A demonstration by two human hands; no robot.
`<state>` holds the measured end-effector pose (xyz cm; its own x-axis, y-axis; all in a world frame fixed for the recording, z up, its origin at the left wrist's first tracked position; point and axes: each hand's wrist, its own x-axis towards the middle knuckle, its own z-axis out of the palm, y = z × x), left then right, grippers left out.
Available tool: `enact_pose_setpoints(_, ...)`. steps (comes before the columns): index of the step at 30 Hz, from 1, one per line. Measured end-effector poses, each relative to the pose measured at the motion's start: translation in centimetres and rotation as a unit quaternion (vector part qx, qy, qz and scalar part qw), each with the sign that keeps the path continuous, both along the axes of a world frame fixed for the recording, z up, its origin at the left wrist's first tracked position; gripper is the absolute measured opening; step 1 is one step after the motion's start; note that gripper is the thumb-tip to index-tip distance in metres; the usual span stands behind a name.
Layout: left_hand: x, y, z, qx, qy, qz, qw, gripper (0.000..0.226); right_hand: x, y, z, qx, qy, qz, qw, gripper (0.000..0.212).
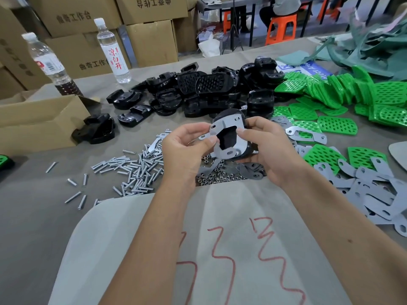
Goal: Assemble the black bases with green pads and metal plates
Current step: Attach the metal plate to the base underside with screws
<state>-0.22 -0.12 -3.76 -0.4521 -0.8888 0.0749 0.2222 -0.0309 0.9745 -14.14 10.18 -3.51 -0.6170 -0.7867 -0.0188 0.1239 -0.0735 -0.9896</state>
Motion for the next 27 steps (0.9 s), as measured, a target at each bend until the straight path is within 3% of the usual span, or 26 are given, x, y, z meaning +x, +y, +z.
enact_pose_setpoints(6,-0.1,0.2,-0.2,-0.079,-0.038,0.025,0.996,0.035,0.3,0.1,-0.1,-0.006,0.013,0.030,0.999,0.010)
enact_pose_setpoints(15,0.0,-0.4,-0.6,-0.053,-0.066,0.046,0.995,0.034,0.6,0.2,0.0,-0.012,0.037,0.046,0.998,0.011)
enact_pose_setpoints(20,0.5,-0.7,-0.4,-0.131,-0.142,0.079,0.978,0.034,0.5,0.2,-0.2,-0.021,0.058,0.043,0.997,0.011)
enact_pose_setpoints(24,0.7,-0.8,0.0,-0.055,-0.116,0.033,0.991,0.038,0.4,0.3,-0.2,-0.045,0.060,0.062,0.995,0.011)
enact_pose_setpoints(27,0.7,-0.4,0.4,0.019,-0.072,-0.050,0.996,0.026,0.4,0.4,0.0,-0.058,0.032,0.079,0.995,0.020)
